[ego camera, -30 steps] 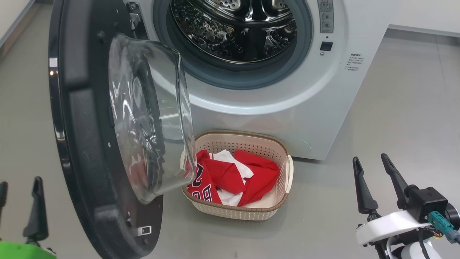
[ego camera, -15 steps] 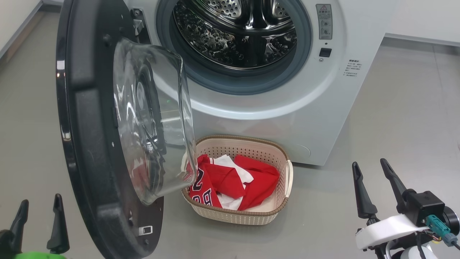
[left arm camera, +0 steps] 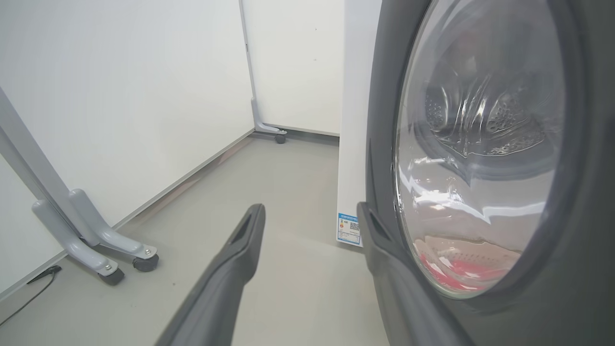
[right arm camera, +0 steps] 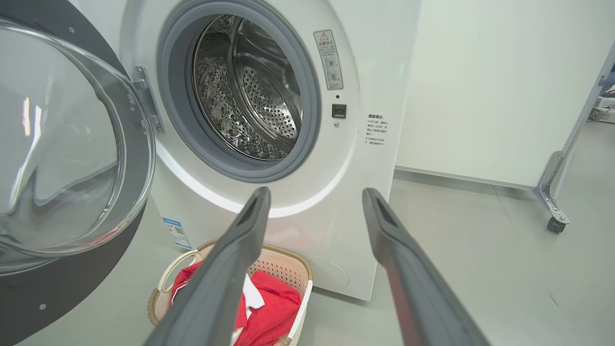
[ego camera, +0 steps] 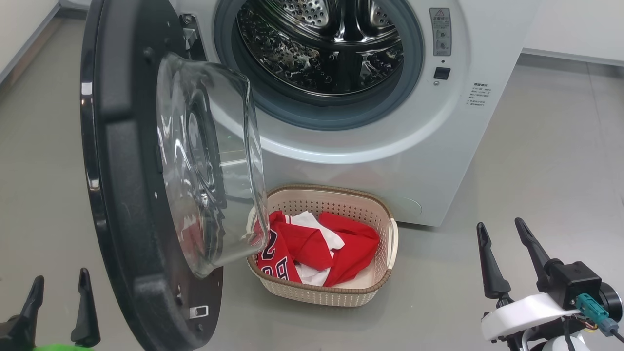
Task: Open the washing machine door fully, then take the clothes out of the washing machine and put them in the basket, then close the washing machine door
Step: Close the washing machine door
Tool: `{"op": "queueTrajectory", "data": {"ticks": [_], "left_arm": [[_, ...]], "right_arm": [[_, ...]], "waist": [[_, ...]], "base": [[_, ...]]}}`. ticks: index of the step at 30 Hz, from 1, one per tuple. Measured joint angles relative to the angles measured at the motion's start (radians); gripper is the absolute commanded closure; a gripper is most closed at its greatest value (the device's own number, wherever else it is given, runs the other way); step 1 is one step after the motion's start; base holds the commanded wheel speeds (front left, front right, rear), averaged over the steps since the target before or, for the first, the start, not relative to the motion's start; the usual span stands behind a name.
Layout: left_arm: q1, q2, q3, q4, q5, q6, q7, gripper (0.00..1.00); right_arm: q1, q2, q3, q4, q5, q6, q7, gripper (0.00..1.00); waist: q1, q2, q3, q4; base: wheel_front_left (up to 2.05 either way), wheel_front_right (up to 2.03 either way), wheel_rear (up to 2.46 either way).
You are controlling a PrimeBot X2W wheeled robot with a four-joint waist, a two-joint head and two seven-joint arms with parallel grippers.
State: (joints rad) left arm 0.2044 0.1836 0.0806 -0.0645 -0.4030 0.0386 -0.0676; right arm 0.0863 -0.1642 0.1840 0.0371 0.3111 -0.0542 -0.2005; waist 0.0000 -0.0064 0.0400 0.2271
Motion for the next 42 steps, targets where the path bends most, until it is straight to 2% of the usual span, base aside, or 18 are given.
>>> {"op": "queueTrajectory", "data": {"ticks": [7,8,9,10,23,28,32,35,38,42], "left_arm": [[-0.002,-0.007,-0.005,0.01,0.003,0.009,-0.009,0.0],[-0.002,-0.007,-0.005,0.011,0.003,0.009,-0.009,0.53],[-0.003,-0.007,-0.005,0.013,0.003,0.009,-0.009,0.7],[-0.003,-0.007,-0.006,0.014,0.005,0.009,-0.01,1.0],[-0.006,-0.012,0.001,0.019,0.009,0.019,-0.031,1.0],[-0.032,-0.035,0.031,-0.01,-0.04,0.018,-0.049,1.0],[-0.066,-0.048,0.064,-0.048,-0.113,0.004,-0.058,1.0],[-0.09,-0.075,0.091,-0.073,-0.209,-0.022,-0.06,1.0],[-0.109,-0.104,0.115,-0.098,-0.323,-0.056,-0.059,1.0],[-0.143,-0.131,0.141,-0.139,-0.527,-0.119,-0.037,1.0]], "right_arm": [[0.0,0.004,0.001,0.0,0.0,0.0,0.0,0.0],[0.0,0.004,0.002,0.0,0.0,0.0,0.0,0.0],[0.0,0.005,0.003,0.0,0.0,0.0,0.0,0.0],[0.0,0.006,0.003,0.0,0.0,0.0,0.0,0.0],[0.0,0.006,0.006,-0.004,0.0,0.0,0.0,0.0],[0.0,0.006,0.005,-0.006,0.0,0.0,0.0,0.0],[0.0,0.006,0.003,-0.009,0.001,0.0,0.0,0.0],[0.001,0.006,0.0,-0.01,0.001,-0.002,0.0,0.0],[0.003,0.006,-0.001,-0.01,0.003,-0.002,0.0,0.0],[0.004,0.006,-0.001,-0.011,0.003,-0.002,0.0,0.0]], "waist": [[0.0,0.0,-0.003,0.004],[0.0,0.0,-0.003,0.004],[0.0,0.0,-0.003,0.004],[0.0,0.0,-0.004,0.004],[0.0,0.0,0.0,0.003],[0.0,0.0,0.004,0.003],[0.0,0.0,0.005,0.006],[0.0,0.0,0.003,0.01],[0.0,0.0,0.001,0.016],[0.0,0.0,-0.002,0.021]], "base": [[0.0,0.0,0.0],[0.0,0.0,0.0],[0.0,0.0,0.0],[0.0,0.0,0.0],[0.0,0.0,0.0],[0.0,0.0,0.0],[0.0,0.0,0.0],[0.0,0.0,0.0],[0.0,0.0,0.0],[0.0,0.0,0.0]]}}
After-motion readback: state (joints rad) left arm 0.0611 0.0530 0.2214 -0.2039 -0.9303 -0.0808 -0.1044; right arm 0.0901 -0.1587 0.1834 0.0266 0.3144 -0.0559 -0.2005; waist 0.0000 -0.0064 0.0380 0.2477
